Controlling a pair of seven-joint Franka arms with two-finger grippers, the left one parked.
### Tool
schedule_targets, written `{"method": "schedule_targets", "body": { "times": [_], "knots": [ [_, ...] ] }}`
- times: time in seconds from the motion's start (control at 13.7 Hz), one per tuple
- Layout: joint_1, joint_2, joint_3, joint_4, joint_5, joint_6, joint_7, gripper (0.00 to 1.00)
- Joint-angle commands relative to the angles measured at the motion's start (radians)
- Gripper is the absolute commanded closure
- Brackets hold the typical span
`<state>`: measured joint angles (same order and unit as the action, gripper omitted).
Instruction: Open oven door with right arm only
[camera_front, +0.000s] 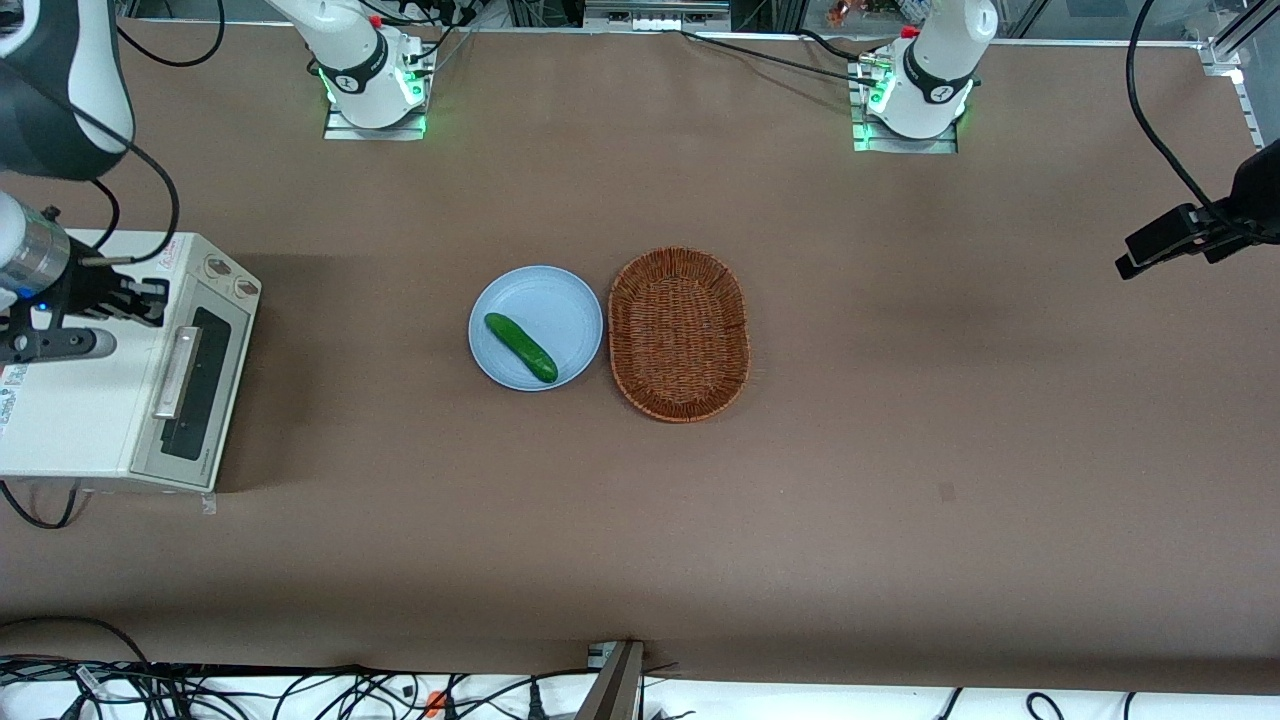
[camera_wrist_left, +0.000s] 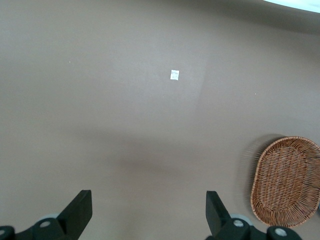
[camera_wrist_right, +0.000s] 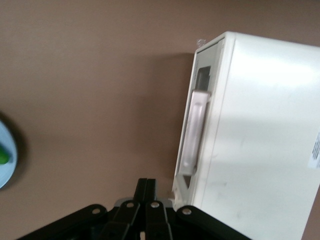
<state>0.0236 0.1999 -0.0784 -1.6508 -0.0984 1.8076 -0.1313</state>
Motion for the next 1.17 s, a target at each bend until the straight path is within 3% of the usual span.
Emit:
{"method": "schedule_targets", "body": {
  "times": [0.0, 0.37, 1.1],
  "knots": [
    [-0.008, 0.076, -0.027, 0.005, -0.012, 0.088, -0.017, 1.00],
    [-0.025, 0.183, -0.046, 0.006, -0.004, 0.208, -0.016, 1.00],
    [-0.030, 0.197, -0.067, -0.006, 0.000, 0.214, -0.025, 1.00]
  ]
}}
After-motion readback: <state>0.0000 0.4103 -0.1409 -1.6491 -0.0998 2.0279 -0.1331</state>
